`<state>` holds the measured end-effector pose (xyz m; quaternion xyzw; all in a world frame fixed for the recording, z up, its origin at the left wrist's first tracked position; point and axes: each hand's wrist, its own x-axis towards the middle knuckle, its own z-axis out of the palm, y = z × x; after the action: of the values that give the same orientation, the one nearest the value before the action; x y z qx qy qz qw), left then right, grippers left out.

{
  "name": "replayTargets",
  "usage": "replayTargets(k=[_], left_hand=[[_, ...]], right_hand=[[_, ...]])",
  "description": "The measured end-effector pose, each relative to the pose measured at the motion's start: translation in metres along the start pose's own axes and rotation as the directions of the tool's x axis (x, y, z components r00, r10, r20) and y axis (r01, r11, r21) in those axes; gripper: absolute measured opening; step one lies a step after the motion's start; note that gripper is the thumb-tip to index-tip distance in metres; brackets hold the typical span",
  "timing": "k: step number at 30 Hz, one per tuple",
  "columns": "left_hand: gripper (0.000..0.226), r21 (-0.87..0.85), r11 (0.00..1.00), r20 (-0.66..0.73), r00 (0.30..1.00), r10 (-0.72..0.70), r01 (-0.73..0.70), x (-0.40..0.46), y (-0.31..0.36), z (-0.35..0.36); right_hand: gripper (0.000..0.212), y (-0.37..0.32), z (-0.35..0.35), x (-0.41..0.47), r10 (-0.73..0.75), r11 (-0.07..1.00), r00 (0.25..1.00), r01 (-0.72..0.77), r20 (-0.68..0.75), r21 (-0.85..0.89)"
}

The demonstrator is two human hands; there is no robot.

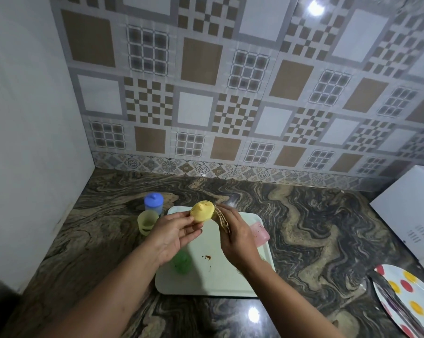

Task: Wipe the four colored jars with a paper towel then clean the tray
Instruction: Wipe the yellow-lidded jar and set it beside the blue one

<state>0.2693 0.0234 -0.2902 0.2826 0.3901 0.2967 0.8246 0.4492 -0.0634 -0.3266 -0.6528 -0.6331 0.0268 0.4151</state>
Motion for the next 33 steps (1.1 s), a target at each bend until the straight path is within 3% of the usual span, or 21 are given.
replayTargets(k=[2, 4, 6, 8, 10, 11, 18, 21, 23, 26, 29, 31, 33], left_hand=[[0.023, 0.003, 1.000, -0.008, 1.000, 0.021, -0.021, -0.002, 0.004, 0.002], [0.022, 0.005, 0.999, -0.024, 0.999, 0.038, -0.038, -0.003, 0.004, 0.003], [0.024, 0.010, 0.999, -0.038, 0.998, 0.047, -0.047, -0.004, 0.001, 0.003], [0.024, 0.004, 0.999, -0.041, 0.998, 0.049, -0.049, -0.006, -0.004, 0.005], [0.022, -0.013, 0.998, -0.021, 0.998, 0.060, -0.060, -0.009, -0.009, 0.011], [0.022, -0.024, 0.997, -0.009, 0.997, 0.074, -0.075, -0.011, -0.011, 0.015], [0.034, 0.033, 0.988, 0.043, 0.988, 0.147, -0.148, -0.030, -0.023, 0.032], [0.035, 0.005, 0.996, 0.071, 0.994, 0.086, -0.086, -0.041, -0.024, 0.030], [0.027, -0.033, 0.999, 0.073, 0.997, 0.013, -0.011, -0.048, -0.023, 0.026], [0.020, -0.098, 0.995, 0.021, 0.999, -0.035, 0.037, -0.053, -0.025, 0.019], [0.010, -0.134, 0.991, -0.063, 0.998, -0.020, 0.012, -0.054, -0.028, 0.020], [0.009, -0.130, 0.991, -0.070, 0.998, -0.007, -0.002, -0.056, -0.029, 0.023], [0.012, -0.103, 0.995, -0.050, 0.999, 0.003, -0.008, -0.058, -0.029, 0.028]], right_hand=[[0.036, -0.001, 0.005, 0.000, 0.149, 0.986, 0.987, -0.144, -0.053, 0.086], [0.032, -0.005, 0.003, 0.003, 0.371, 0.910, 0.922, -0.337, -0.114, 0.242], [0.029, -0.009, -0.004, 0.006, 0.414, 0.880, 0.894, -0.346, -0.170, 0.327], [0.032, -0.018, -0.012, 0.004, 0.240, 0.945, 0.953, -0.186, -0.183, 0.270], [0.036, -0.019, -0.012, -0.006, -0.008, 0.991, 0.994, 0.022, -0.107, 0.130], [0.038, -0.018, -0.010, -0.012, -0.057, 0.994, 0.996, 0.062, -0.065, 0.085], [0.048, -0.032, -0.018, -0.037, -0.129, 0.992, 0.992, 0.129, 0.010, 0.012], [0.046, -0.029, -0.034, -0.036, -0.197, 0.978, 0.975, 0.203, 0.102, -0.050], [0.040, -0.024, -0.043, -0.028, -0.132, 0.988, 0.983, 0.140, 0.129, -0.060], [0.036, -0.027, -0.052, -0.019, 0.015, 1.000, 0.999, -0.014, 0.034, -0.011], [0.040, -0.037, -0.060, -0.026, -0.166, 0.986, 0.986, 0.166, -0.001, 0.019], [0.042, -0.042, -0.061, -0.035, -0.335, 0.941, 0.938, 0.337, 0.093, -0.012], [0.043, -0.039, -0.056, -0.039, -0.370, 0.925, 0.916, 0.379, 0.158, -0.034]])
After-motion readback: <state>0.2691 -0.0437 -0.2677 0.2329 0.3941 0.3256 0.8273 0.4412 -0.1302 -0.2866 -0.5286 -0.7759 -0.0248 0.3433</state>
